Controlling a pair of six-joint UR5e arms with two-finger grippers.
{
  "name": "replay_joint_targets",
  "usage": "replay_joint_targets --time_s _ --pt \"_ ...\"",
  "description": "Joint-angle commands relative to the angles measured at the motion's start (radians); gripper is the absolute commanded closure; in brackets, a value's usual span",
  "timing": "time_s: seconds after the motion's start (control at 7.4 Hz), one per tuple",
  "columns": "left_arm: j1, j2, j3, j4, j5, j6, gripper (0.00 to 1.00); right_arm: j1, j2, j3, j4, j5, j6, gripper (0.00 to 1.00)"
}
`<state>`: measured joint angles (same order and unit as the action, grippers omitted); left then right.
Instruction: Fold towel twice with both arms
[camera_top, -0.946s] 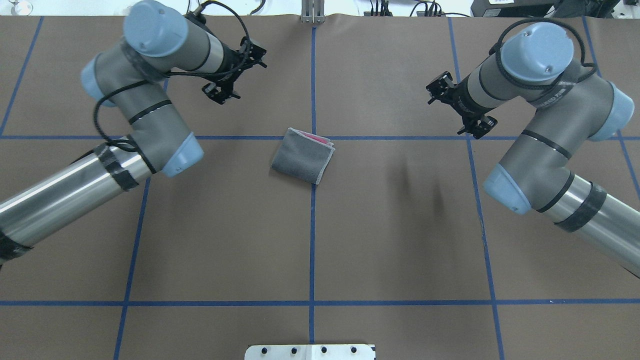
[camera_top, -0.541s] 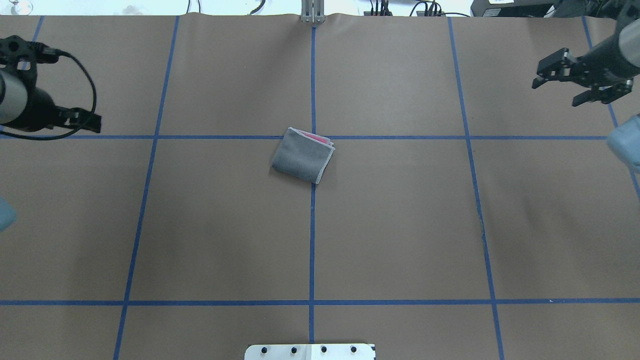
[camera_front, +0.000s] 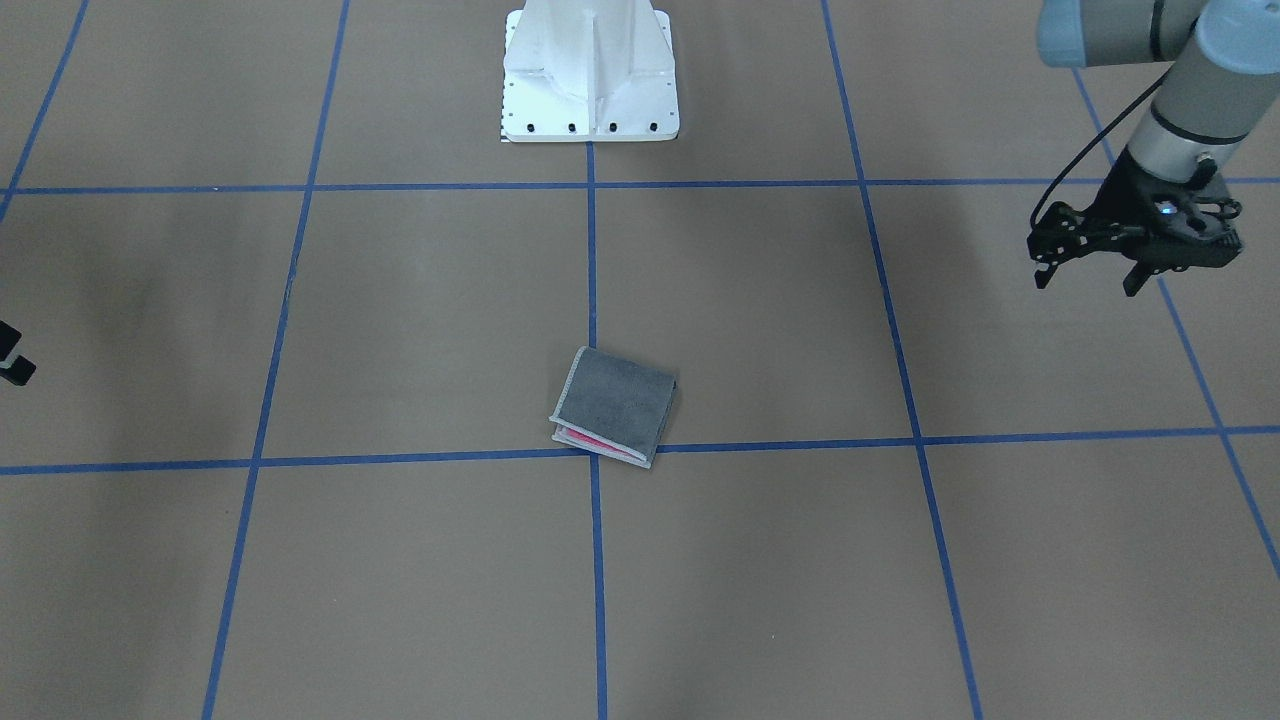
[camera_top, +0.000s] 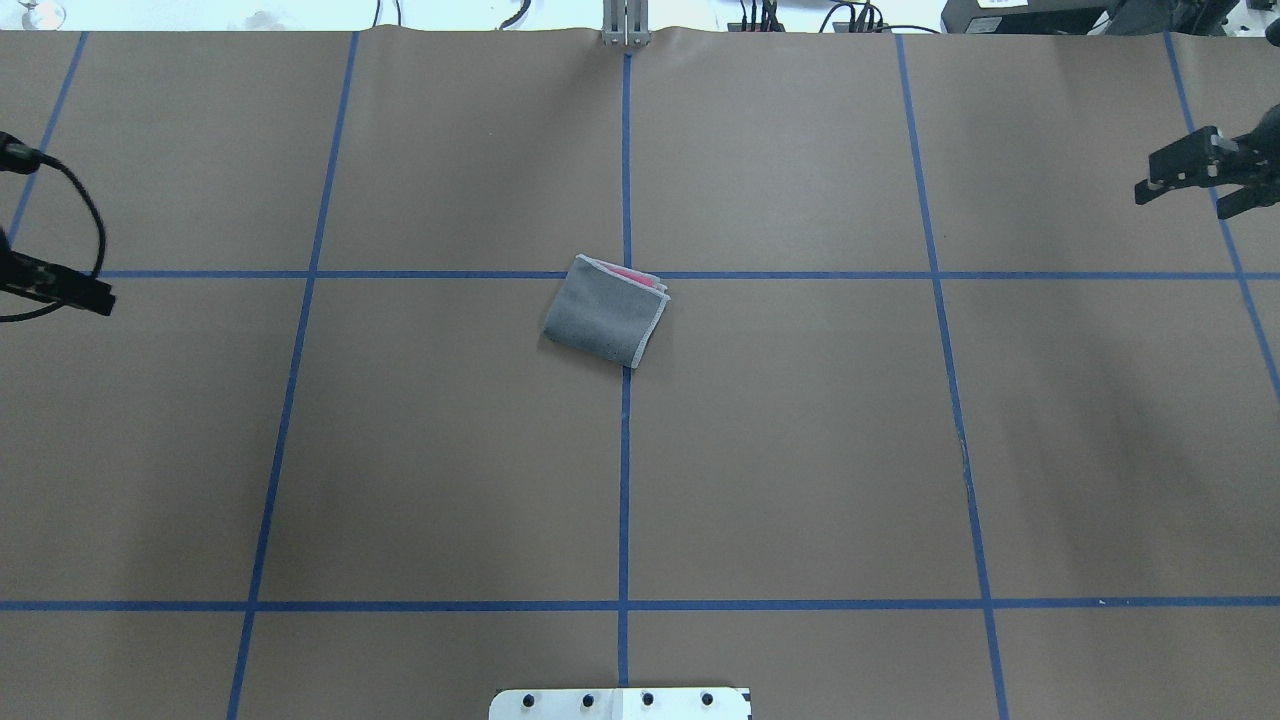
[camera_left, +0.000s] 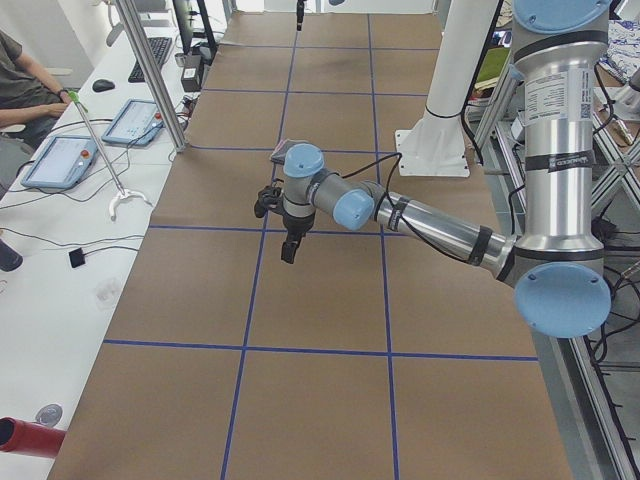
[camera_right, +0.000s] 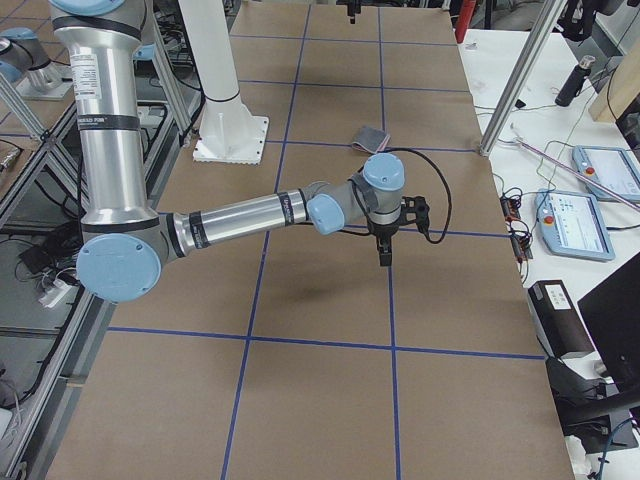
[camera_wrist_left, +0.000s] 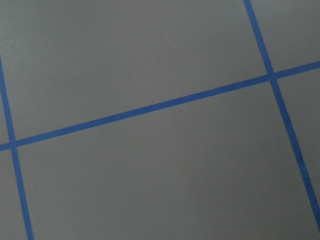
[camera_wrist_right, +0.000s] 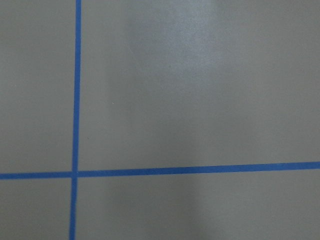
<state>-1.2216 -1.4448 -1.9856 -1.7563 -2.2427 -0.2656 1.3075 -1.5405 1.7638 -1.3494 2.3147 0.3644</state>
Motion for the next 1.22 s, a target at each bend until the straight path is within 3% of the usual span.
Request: replay_joint_targets --time_s 0.0,0.27,0.41,1.08 --pt "-0.078 0.063 0.027 0.035 -0.035 0.147 0.00 0.054 -0.036 0.002 -0.100 -0.003 -0.235 0.00" --pt "-0.159 0.054 0.056 0.150 -0.073 0.149 0.00 0.090 -0.029 -0.003 -0.178 -0.001 -0.330 0.00" --pt "-0.200 0.057 0.088 0.141 -0.136 0.158 0.00 0.099 -0.027 -0.001 -0.195 -0.001 -0.332 0.00" --pt "-0.259 0.060 0.129 0.135 -0.141 0.166 0.00 0.122 -0.027 0.034 -0.220 0.023 -0.312 0.00"
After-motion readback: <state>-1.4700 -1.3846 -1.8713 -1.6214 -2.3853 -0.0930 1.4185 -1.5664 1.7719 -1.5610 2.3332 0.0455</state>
